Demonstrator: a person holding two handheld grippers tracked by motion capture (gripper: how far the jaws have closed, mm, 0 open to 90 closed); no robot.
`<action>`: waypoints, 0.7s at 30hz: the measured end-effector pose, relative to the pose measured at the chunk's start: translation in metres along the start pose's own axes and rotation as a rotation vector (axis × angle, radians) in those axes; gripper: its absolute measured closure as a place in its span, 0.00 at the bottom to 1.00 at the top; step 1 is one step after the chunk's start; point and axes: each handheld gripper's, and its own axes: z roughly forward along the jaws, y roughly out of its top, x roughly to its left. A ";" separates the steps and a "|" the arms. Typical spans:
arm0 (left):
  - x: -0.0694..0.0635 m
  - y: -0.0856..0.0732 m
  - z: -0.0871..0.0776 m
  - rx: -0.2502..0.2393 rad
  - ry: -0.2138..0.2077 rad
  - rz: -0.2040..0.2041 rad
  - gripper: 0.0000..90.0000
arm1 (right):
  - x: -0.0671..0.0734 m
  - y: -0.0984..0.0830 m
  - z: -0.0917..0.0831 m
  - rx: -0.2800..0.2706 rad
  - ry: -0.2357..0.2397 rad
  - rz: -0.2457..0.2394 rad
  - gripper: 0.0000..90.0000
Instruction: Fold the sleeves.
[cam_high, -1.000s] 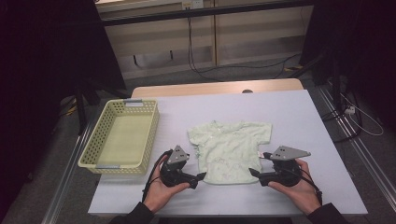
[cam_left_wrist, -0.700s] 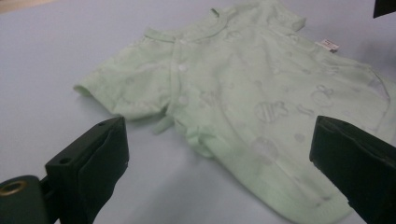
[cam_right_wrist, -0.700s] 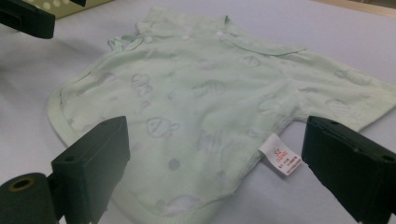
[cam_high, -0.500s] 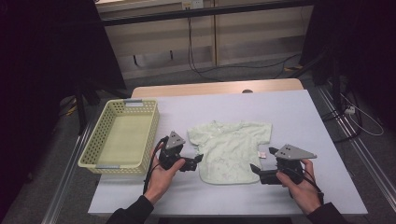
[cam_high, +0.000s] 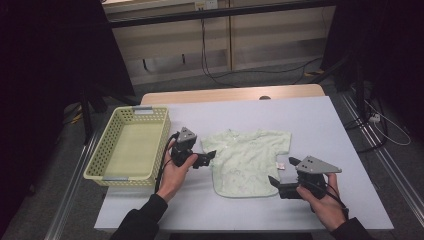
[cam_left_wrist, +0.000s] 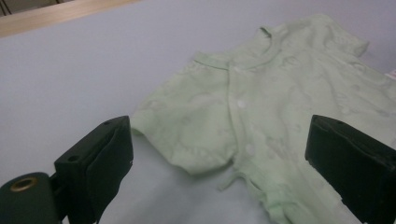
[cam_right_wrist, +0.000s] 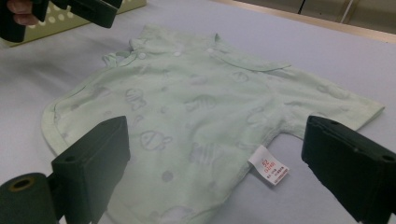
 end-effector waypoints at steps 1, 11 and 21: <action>0.003 0.001 0.001 0.010 0.000 0.000 0.08 | 0.000 0.000 -0.001 0.001 -0.004 -0.001 0.08; 0.020 0.015 0.016 0.026 0.041 -0.041 0.11 | 0.002 -0.008 -0.012 0.019 -0.001 0.000 0.08; 0.040 0.019 0.039 0.102 0.132 -0.085 0.18 | 0.003 -0.011 -0.016 0.029 0.006 -0.002 0.09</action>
